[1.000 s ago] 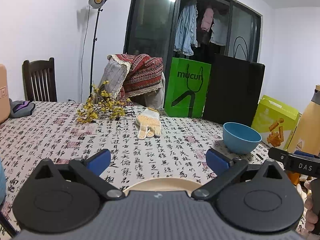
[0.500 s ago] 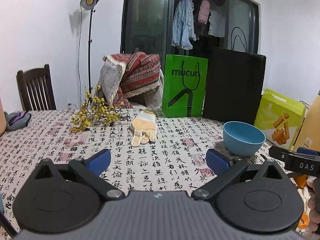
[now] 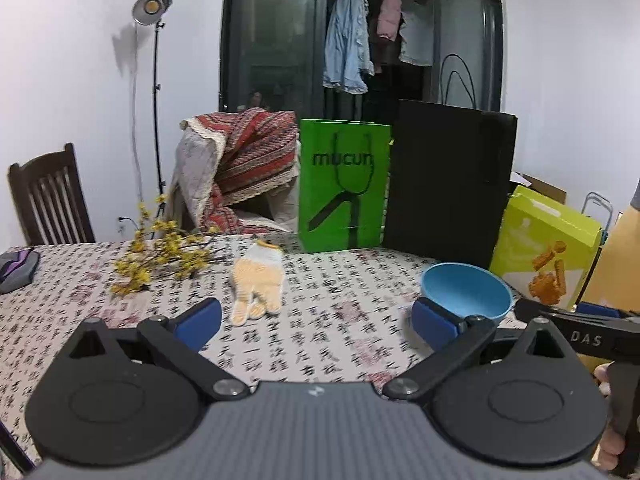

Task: Organize plates and bowls
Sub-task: 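Lower both open grippers around the rim of the blue bowl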

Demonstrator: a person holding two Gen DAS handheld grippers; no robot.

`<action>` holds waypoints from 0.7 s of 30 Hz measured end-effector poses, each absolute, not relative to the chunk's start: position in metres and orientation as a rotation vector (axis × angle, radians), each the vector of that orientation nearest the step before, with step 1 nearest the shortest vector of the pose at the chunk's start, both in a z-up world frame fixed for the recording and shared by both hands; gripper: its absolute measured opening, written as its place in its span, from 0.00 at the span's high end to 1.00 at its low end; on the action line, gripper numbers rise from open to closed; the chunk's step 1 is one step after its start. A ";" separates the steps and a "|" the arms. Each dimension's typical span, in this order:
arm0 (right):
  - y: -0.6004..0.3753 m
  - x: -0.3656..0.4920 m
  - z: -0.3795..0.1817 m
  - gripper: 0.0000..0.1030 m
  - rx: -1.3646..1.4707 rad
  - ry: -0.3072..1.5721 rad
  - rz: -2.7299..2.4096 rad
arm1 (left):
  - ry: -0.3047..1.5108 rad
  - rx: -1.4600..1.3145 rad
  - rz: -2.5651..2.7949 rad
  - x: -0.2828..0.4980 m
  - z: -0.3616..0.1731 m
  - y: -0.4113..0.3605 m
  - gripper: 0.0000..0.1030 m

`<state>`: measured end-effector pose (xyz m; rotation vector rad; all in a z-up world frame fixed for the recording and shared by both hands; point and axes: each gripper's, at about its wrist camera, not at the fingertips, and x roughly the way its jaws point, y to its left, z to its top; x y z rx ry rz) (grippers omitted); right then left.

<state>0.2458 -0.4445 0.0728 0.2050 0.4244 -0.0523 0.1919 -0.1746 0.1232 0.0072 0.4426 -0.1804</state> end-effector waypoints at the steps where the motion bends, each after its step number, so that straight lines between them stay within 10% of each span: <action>1: -0.446 0.249 0.075 0.00 0.210 0.430 -0.056 | 0.448 0.006 -0.185 0.197 0.125 -0.179 0.00; 21: -0.503 0.346 0.068 0.00 0.345 0.601 -0.243 | 0.655 -0.019 -0.151 0.316 0.101 -0.258 0.00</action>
